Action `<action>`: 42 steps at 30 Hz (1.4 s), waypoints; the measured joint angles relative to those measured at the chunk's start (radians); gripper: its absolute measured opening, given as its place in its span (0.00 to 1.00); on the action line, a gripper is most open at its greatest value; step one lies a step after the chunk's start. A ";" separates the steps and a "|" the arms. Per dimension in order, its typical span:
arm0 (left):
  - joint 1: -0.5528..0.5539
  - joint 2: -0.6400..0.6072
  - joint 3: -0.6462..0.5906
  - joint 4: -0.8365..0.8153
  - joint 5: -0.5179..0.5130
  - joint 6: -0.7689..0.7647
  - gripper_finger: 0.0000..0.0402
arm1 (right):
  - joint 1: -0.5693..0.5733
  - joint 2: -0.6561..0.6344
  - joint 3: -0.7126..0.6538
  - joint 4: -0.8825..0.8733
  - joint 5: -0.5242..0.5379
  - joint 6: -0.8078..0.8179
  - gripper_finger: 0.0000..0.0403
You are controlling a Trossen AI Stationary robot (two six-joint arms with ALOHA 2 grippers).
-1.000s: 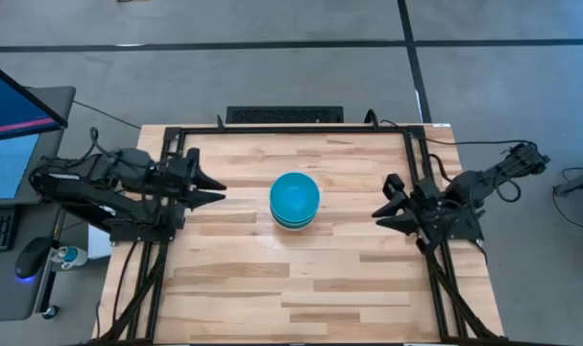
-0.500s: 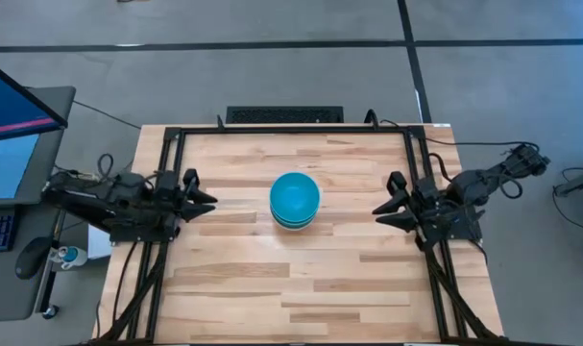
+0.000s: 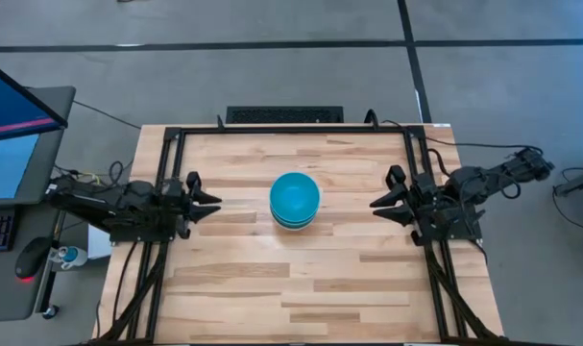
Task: Nest bowls inside each other
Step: Return to Home Position
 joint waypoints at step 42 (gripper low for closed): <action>0.000 0.000 -0.224 0.338 0.087 -0.048 0.24 | -0.025 -0.011 -0.638 0.882 -0.212 0.024 0.27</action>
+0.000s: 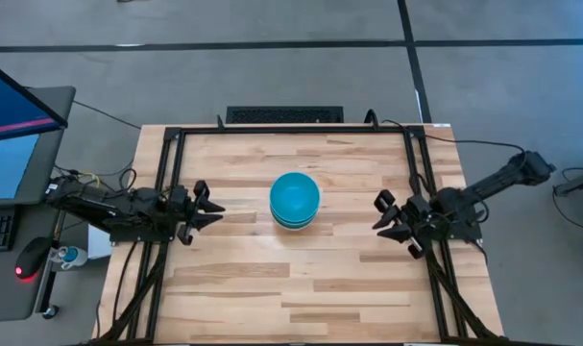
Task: Nest bowls inside each other
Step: Return to Home Position
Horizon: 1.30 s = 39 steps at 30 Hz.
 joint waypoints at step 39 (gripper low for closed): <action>0.000 0.000 -0.002 -0.045 -0.114 0.005 0.24 | -0.092 0.000 -0.035 -0.228 0.048 0.005 0.27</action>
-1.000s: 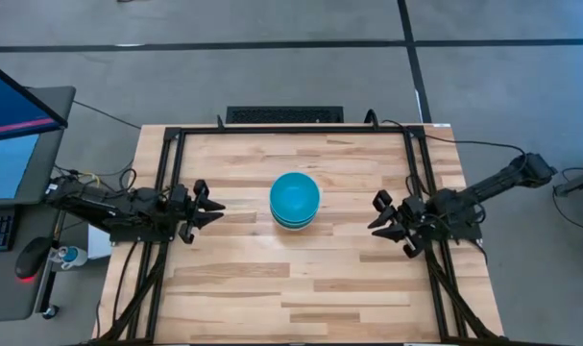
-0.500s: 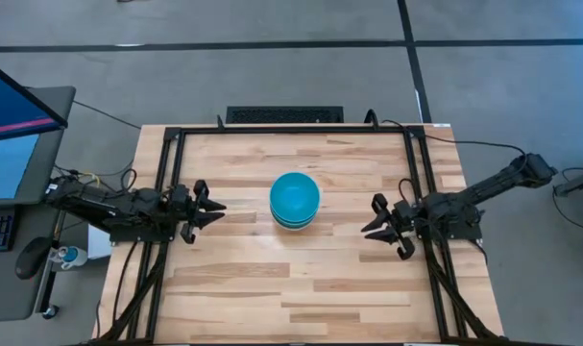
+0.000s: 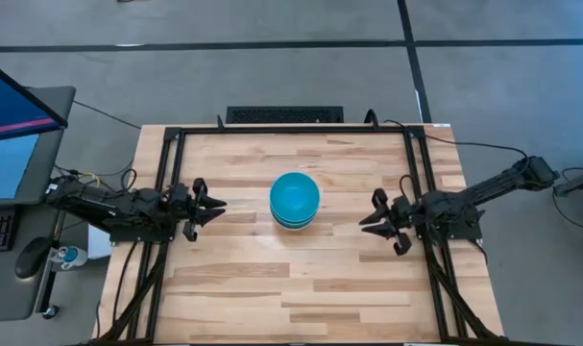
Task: Nest bowls inside each other
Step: Return to Home Position
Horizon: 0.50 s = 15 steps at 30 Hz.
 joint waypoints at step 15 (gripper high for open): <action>0.000 0.000 0.000 -0.006 -0.016 0.033 0.24 | -0.001 0.009 0.001 0.087 0.000 -0.101 0.27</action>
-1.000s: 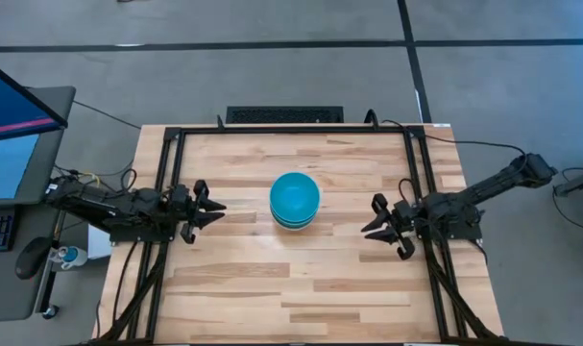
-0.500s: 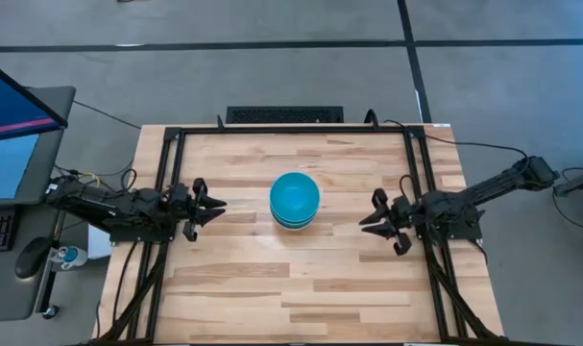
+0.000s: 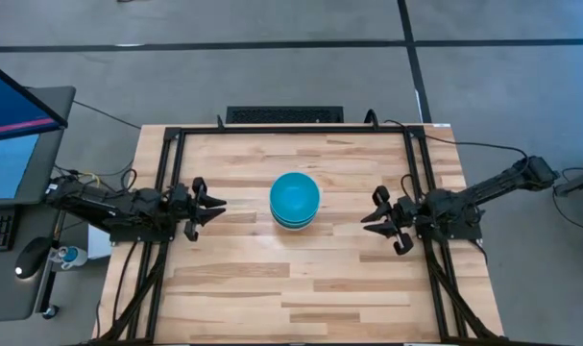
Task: Nest bowls inside each other
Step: Return to Home Position
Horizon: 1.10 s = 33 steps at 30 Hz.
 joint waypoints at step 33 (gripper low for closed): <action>0.000 0.016 0.006 -0.267 -0.008 0.467 0.24 | 0.008 -0.266 0.000 -0.696 -0.001 0.000 0.27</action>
